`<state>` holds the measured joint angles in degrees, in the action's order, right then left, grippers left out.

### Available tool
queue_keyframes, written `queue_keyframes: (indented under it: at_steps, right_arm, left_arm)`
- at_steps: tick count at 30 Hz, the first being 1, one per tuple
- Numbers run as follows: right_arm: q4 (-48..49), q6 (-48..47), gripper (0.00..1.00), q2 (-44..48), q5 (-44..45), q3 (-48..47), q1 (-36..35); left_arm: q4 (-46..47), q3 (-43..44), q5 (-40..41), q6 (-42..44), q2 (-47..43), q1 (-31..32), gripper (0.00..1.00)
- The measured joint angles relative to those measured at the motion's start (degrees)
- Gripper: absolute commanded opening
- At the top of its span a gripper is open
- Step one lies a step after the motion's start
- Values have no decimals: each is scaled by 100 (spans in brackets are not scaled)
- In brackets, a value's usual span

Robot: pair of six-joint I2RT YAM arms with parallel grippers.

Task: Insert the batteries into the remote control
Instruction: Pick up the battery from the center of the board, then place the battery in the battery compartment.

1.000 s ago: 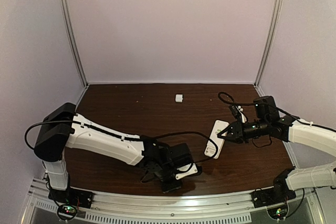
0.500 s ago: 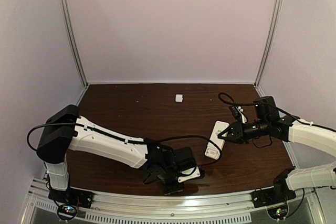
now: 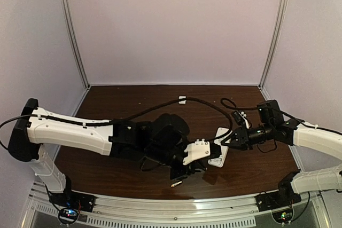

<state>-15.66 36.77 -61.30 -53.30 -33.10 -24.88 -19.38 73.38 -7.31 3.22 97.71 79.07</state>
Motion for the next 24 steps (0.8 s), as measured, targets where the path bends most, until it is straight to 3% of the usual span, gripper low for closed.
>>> queue_keyframes:
  at_steps: [9, 24]
  right_arm:
    - [177, 275, 0, -50, -343, -2, -317]
    - [761, 763, 0, -280, -555, -55, -933]
  left_arm:
    - [1239, 7, -717, 881, -199, -402, 0]
    - [1440, 227, -1268, 1143, 404, -450, 0]
